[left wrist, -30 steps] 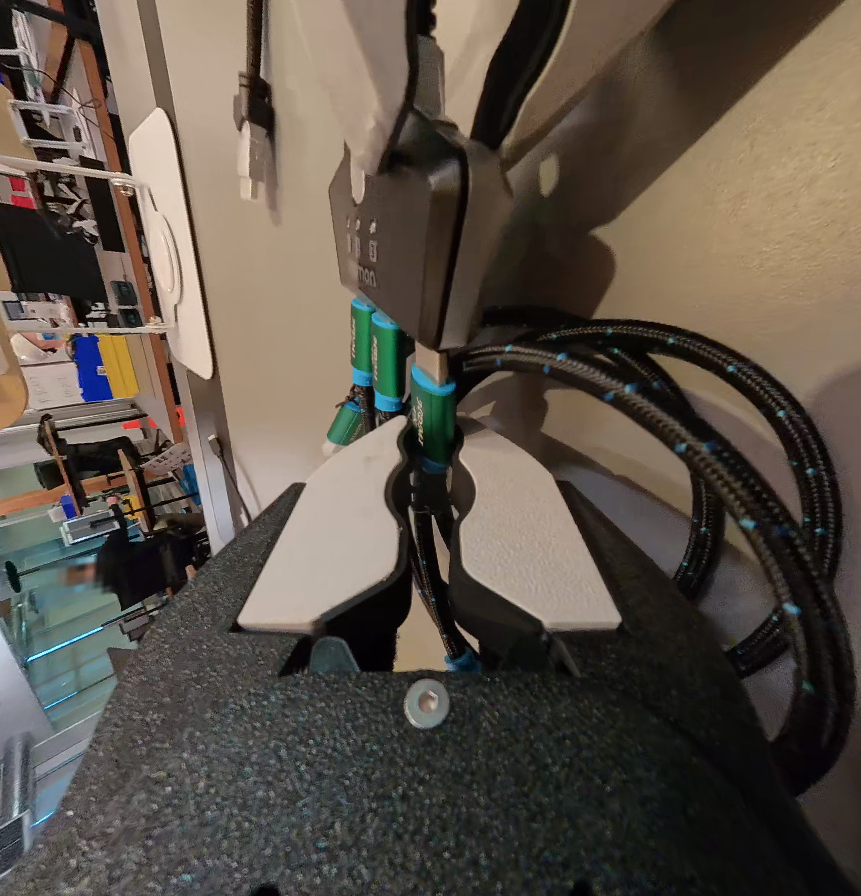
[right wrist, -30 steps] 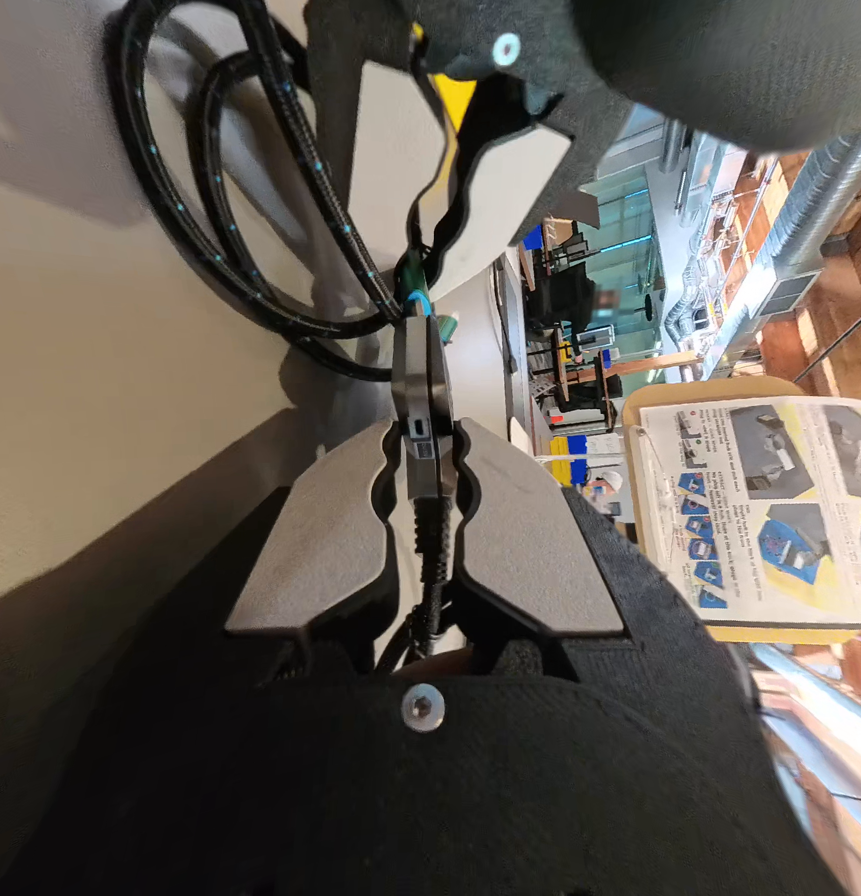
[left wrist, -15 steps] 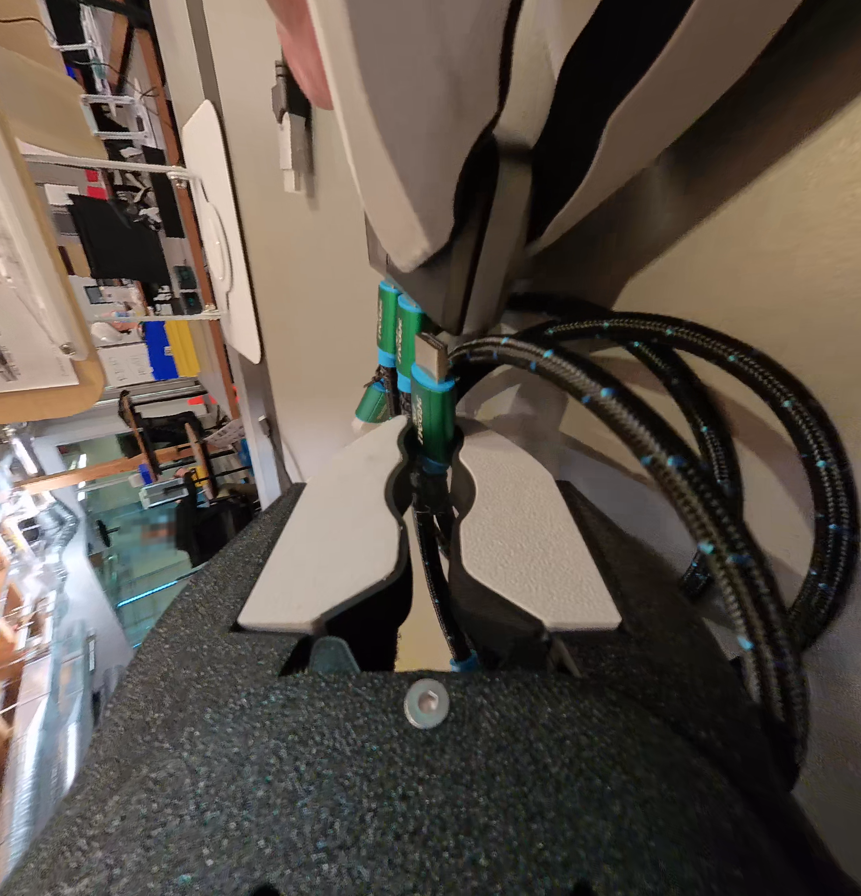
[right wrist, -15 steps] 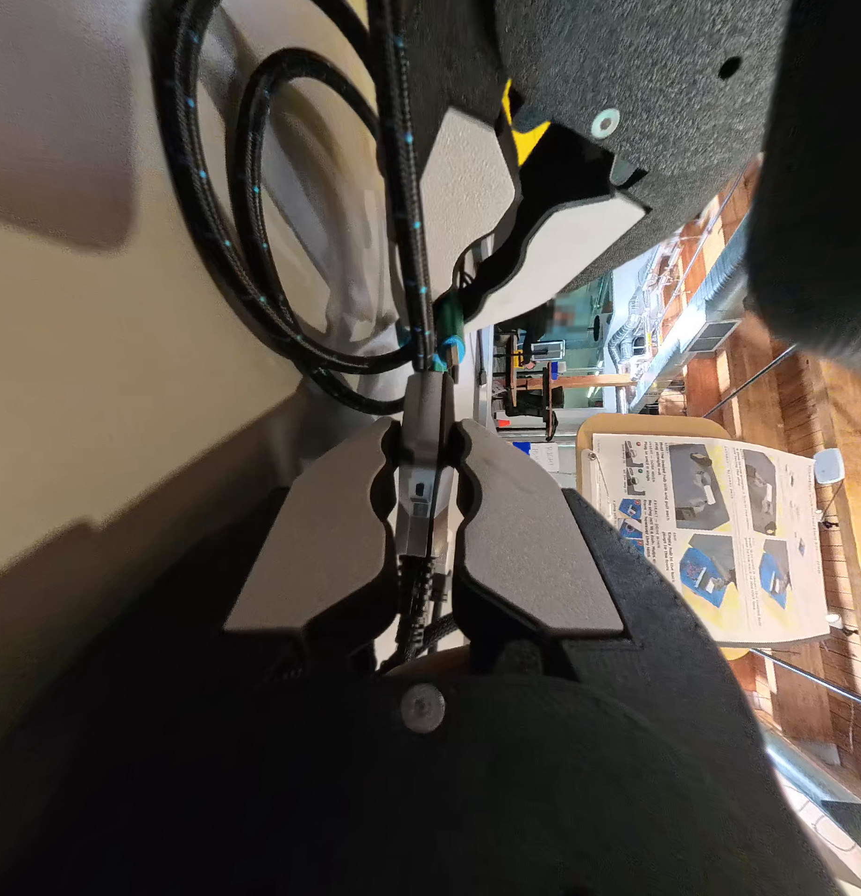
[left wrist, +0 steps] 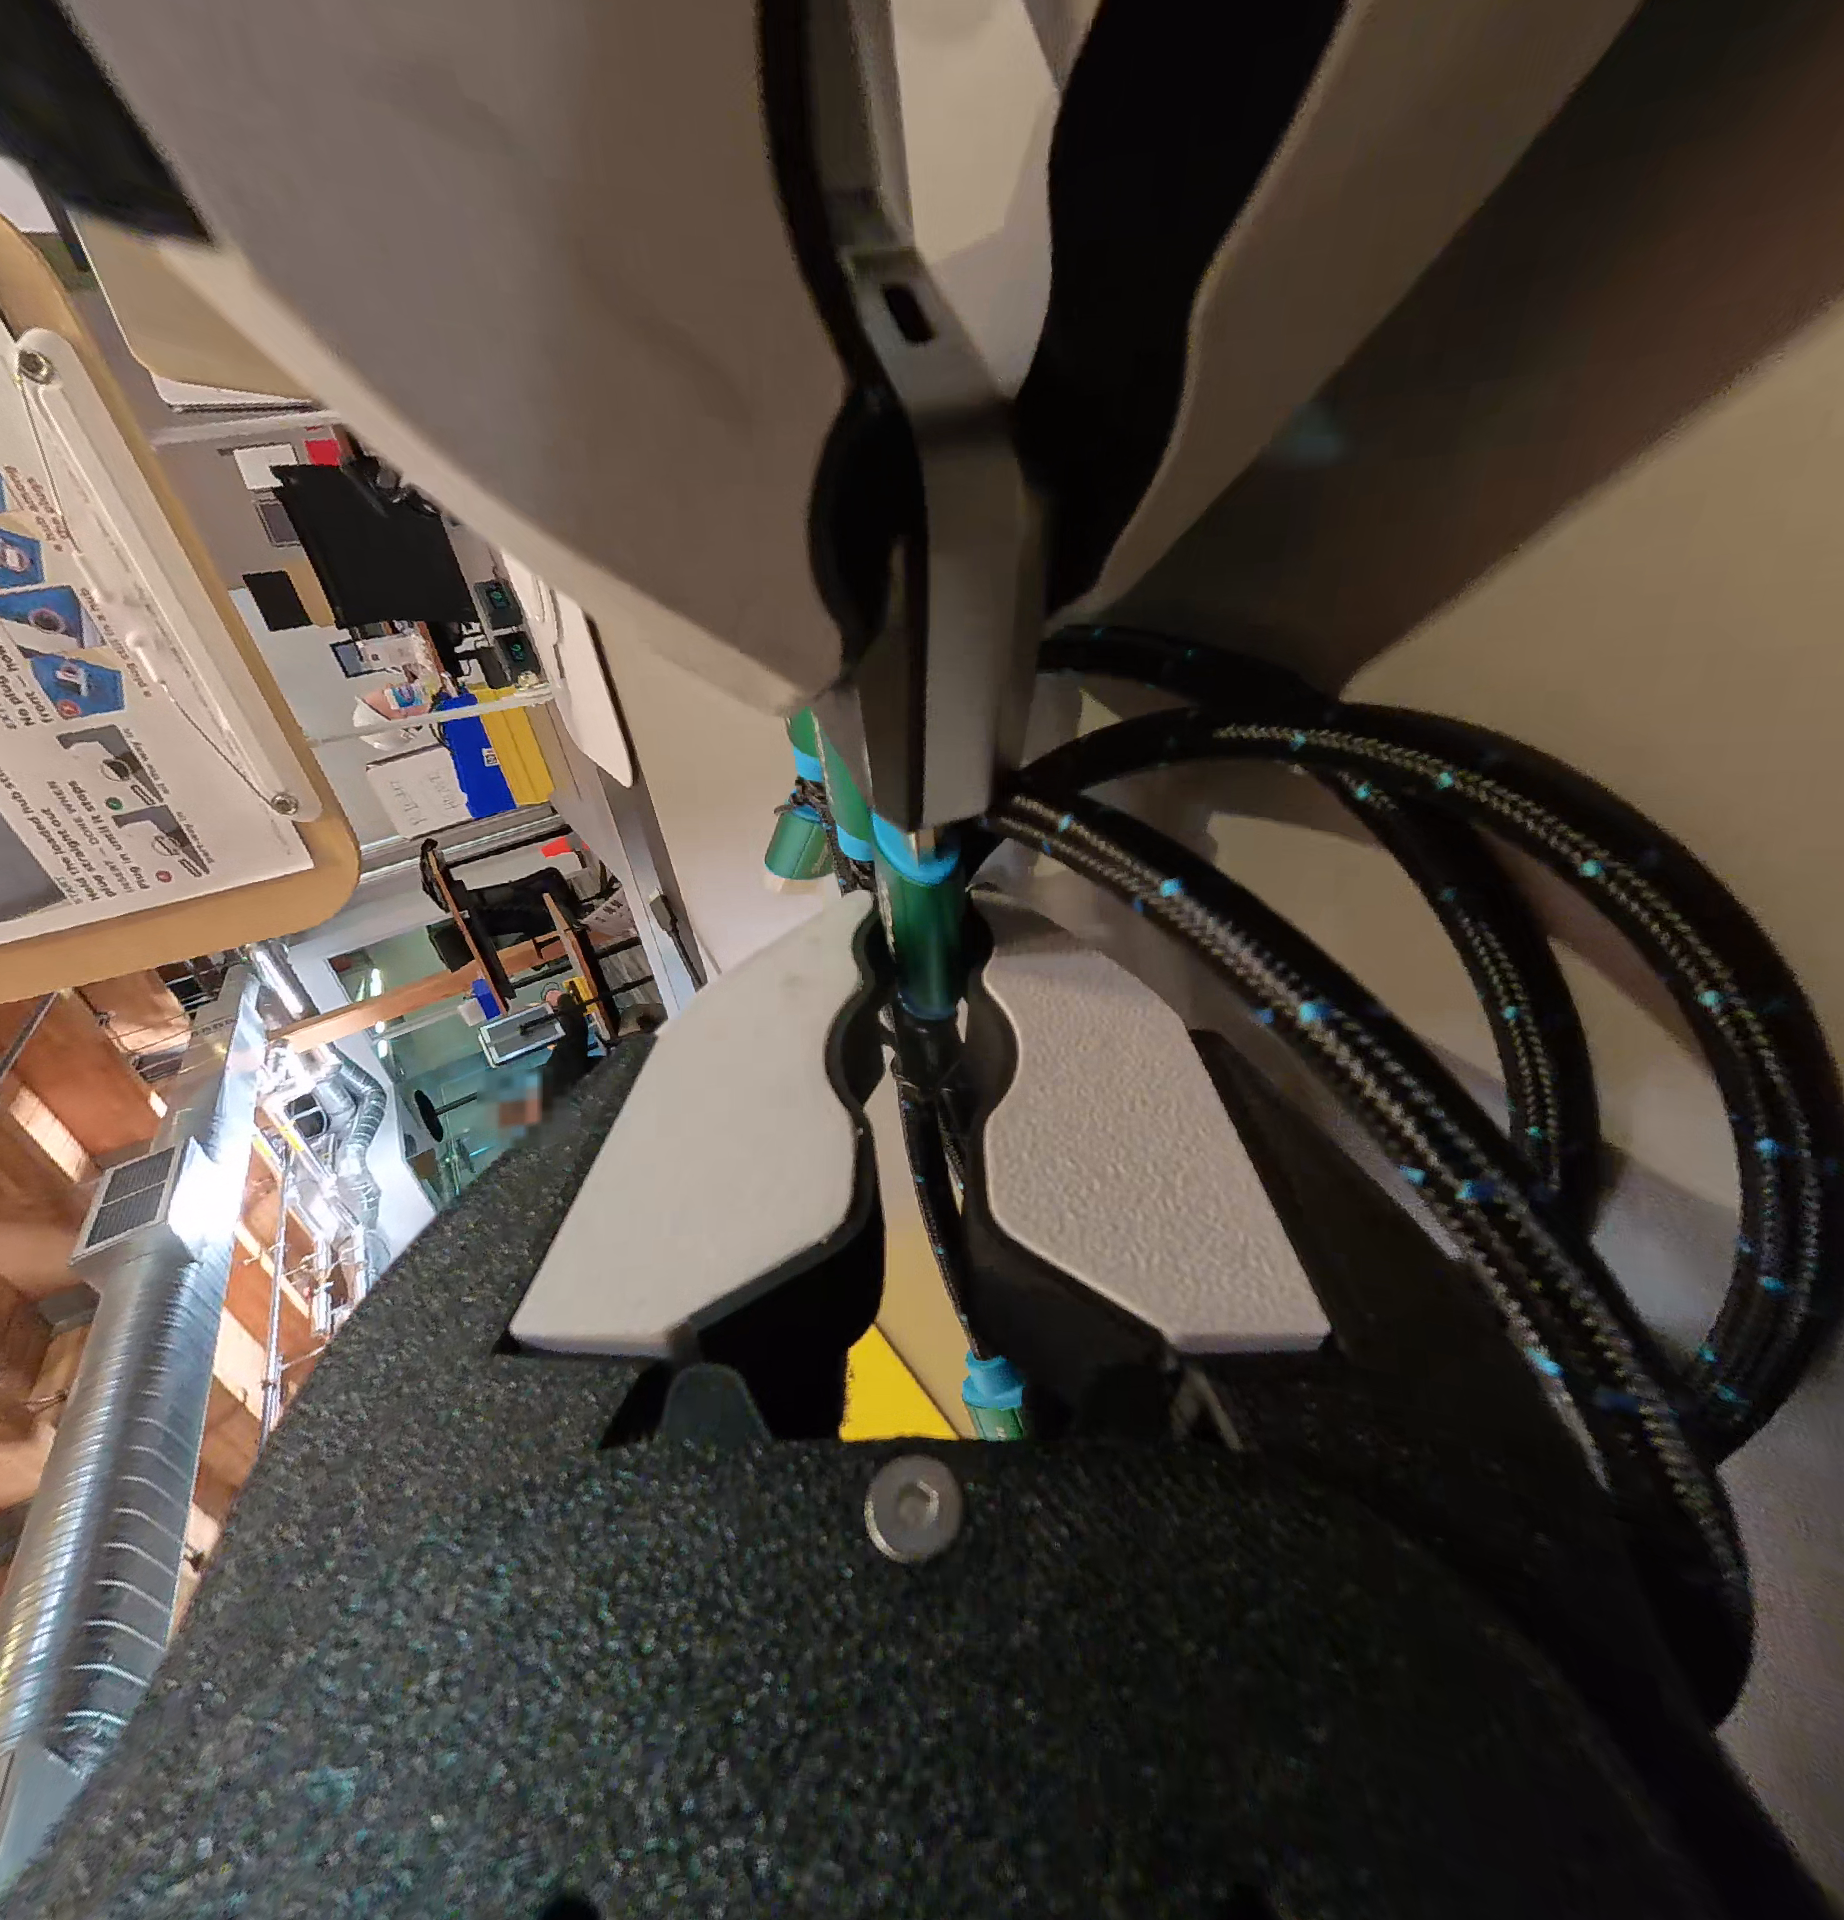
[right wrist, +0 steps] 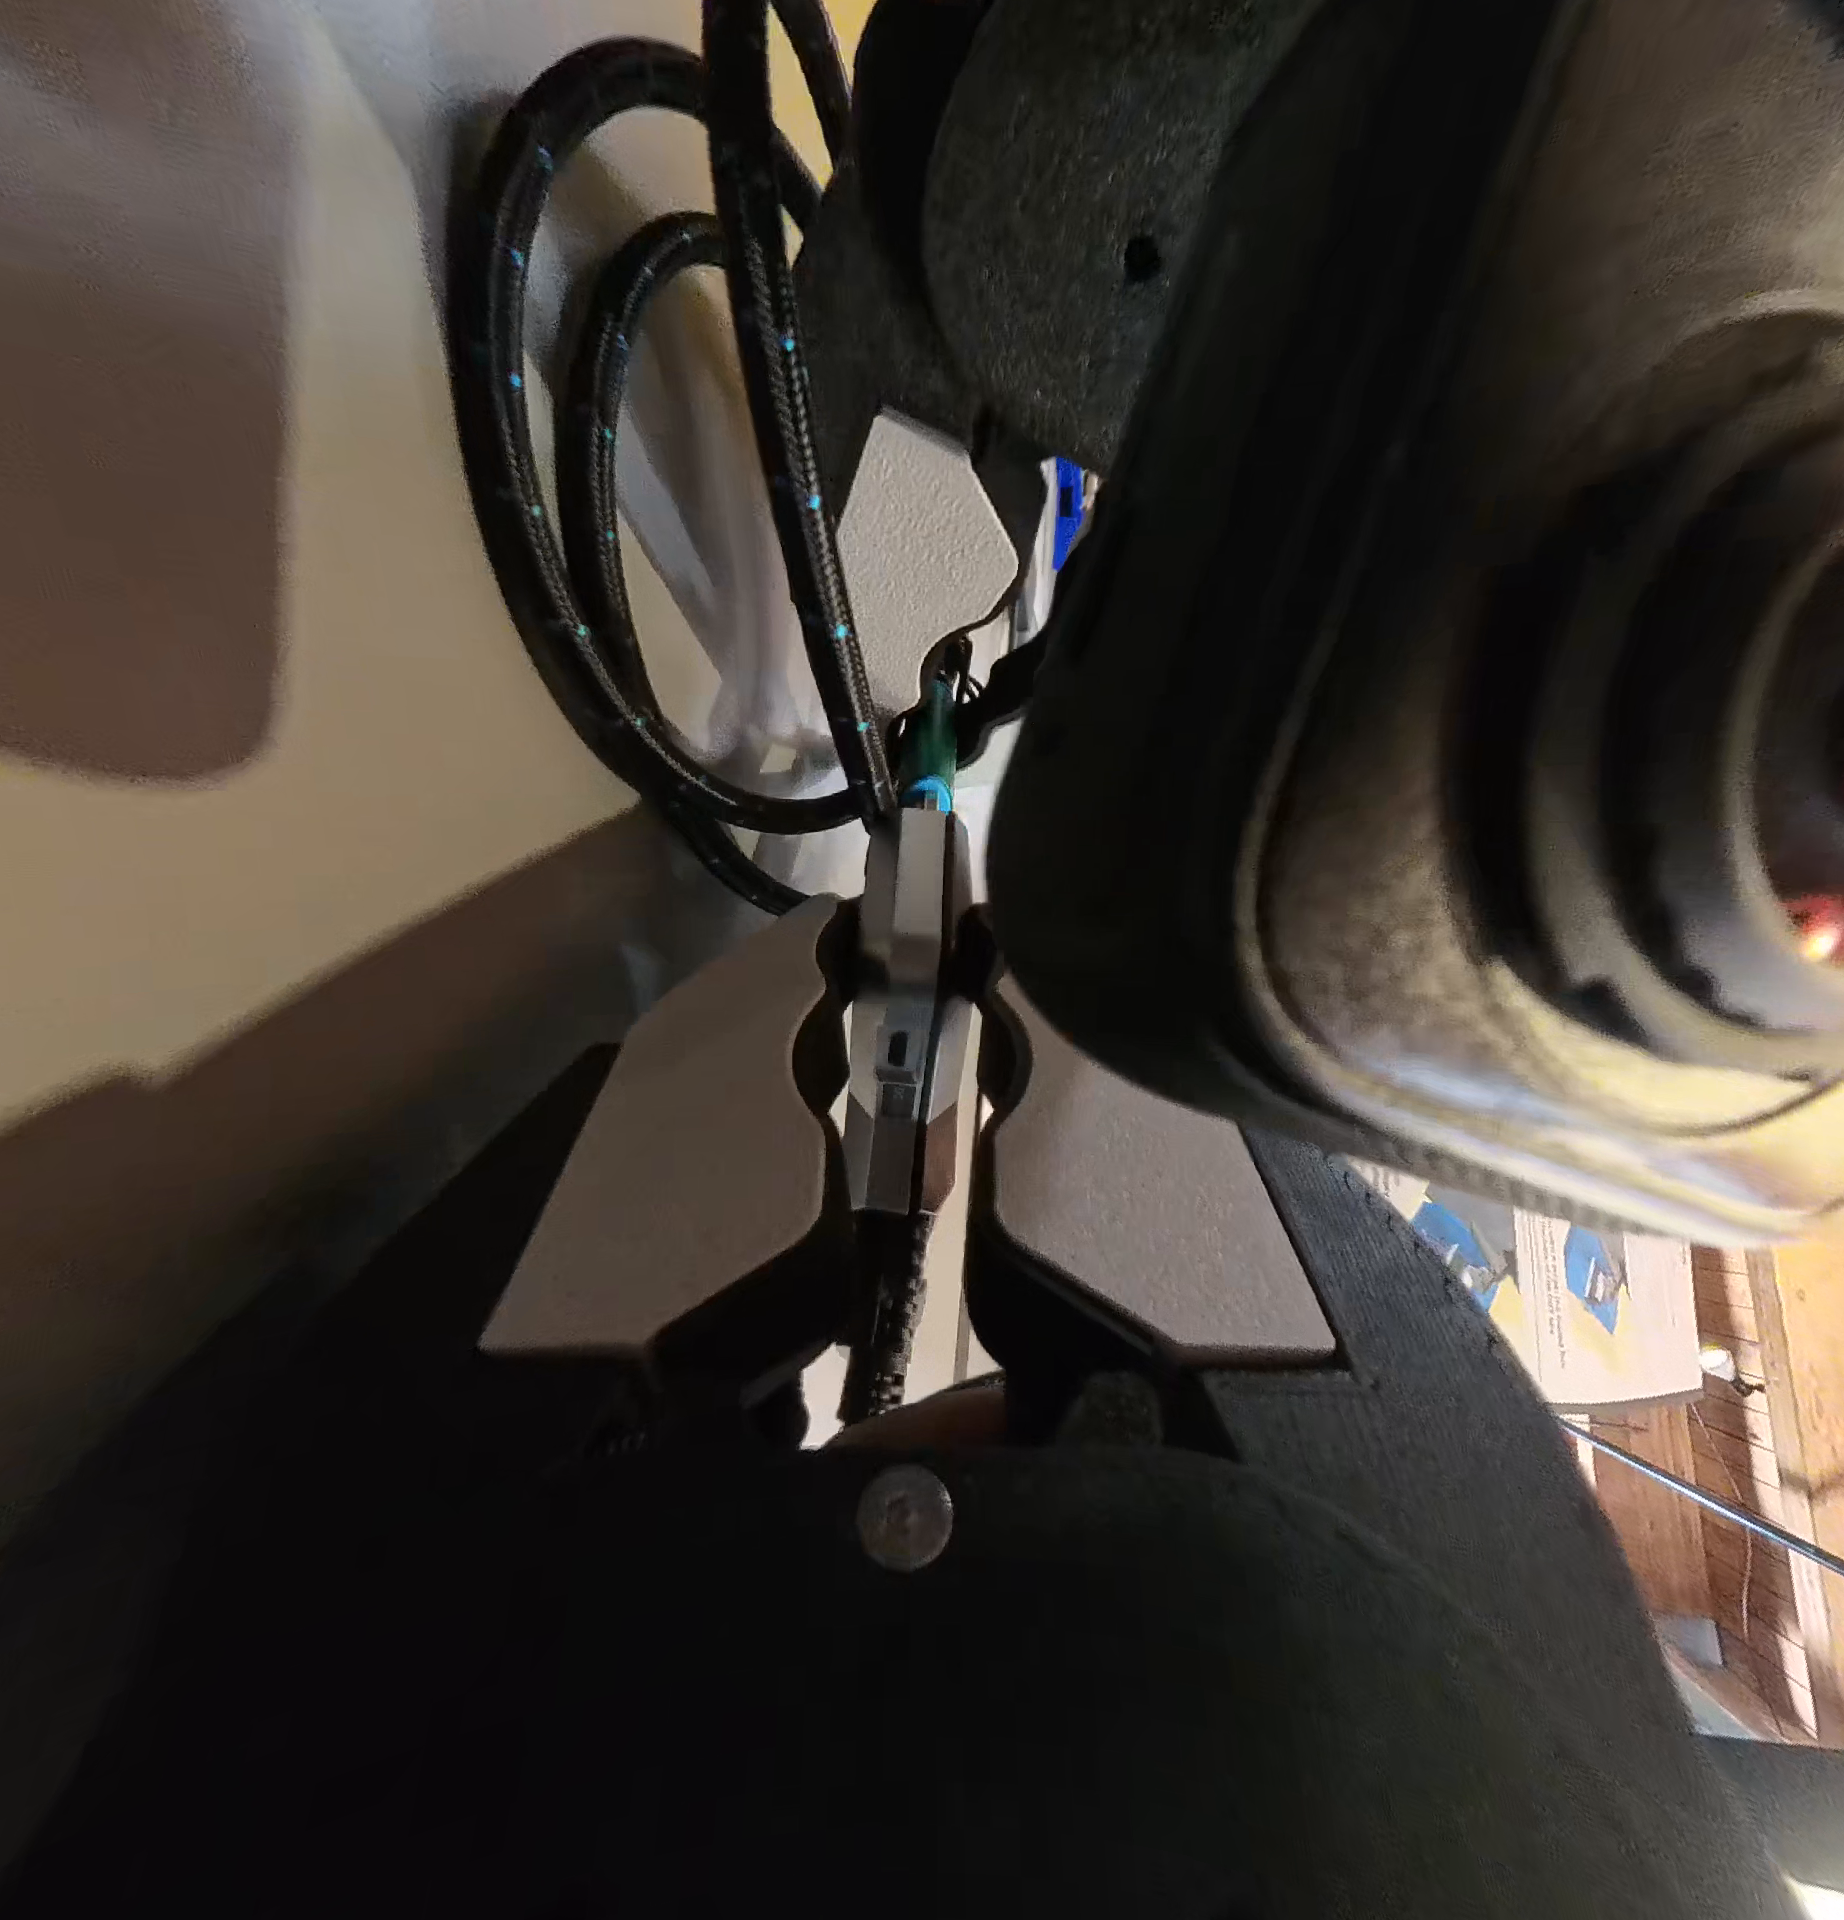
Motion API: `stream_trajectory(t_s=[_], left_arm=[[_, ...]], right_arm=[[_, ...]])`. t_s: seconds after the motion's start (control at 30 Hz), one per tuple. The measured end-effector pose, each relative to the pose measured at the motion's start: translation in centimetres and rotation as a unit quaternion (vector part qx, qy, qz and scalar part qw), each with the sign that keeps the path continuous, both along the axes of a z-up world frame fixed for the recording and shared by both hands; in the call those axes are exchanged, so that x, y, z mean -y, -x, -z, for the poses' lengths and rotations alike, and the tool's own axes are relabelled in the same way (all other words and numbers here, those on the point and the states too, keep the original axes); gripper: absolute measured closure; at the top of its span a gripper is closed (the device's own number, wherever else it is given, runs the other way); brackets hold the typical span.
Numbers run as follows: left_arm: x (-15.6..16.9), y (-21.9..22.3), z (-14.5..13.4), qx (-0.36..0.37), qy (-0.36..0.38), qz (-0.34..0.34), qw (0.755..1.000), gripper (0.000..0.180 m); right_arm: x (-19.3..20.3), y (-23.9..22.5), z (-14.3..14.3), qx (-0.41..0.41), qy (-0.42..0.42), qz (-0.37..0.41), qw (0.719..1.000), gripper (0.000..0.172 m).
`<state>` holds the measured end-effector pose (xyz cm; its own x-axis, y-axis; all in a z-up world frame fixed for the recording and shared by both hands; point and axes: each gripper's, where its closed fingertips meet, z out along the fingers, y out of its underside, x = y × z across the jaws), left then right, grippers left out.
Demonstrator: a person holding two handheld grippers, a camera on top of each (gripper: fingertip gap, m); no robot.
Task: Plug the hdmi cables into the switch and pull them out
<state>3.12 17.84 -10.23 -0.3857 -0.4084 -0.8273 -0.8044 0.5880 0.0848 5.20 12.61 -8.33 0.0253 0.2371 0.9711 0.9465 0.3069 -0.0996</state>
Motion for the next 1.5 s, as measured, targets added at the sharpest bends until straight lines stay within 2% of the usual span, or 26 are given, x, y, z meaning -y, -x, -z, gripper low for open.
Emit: stream_trajectory(t_s=[0.83,0.93,1.1,1.23,1.33,1.5], left_arm=[[0.3,-0.5,0.2,0.027,-0.024,-0.019,0.999,0.166],[0.5,-0.6,0.3,0.048,0.003,-0.016,0.999,0.165],[1.0,-0.8,0.4,0.087,0.090,-0.007,0.992,0.163],[1.0,-0.9,0.3,0.098,0.131,0.023,0.986,0.155],[2.0,-1.2,-0.1,0.096,0.139,0.075,0.983,0.149],[2.5,-1.2,-0.4,0.086,0.111,0.132,0.981,0.150]], right_arm=[[0.2,0.8,0.4,0.028,0.004,0.012,1.000,0.151],[0.3,0.6,0.3,0.021,0.007,0.014,1.000,0.151],[0.2,0.2,0.3,0.006,0.013,0.020,1.000,0.152],[0.2,0.0,0.2,-0.001,0.014,0.021,1.000,0.151],[0.2,0.0,0.2,-0.003,0.015,0.021,1.000,0.151],[0.3,-0.1,0.1,-0.006,0.015,0.019,1.000,0.151]])
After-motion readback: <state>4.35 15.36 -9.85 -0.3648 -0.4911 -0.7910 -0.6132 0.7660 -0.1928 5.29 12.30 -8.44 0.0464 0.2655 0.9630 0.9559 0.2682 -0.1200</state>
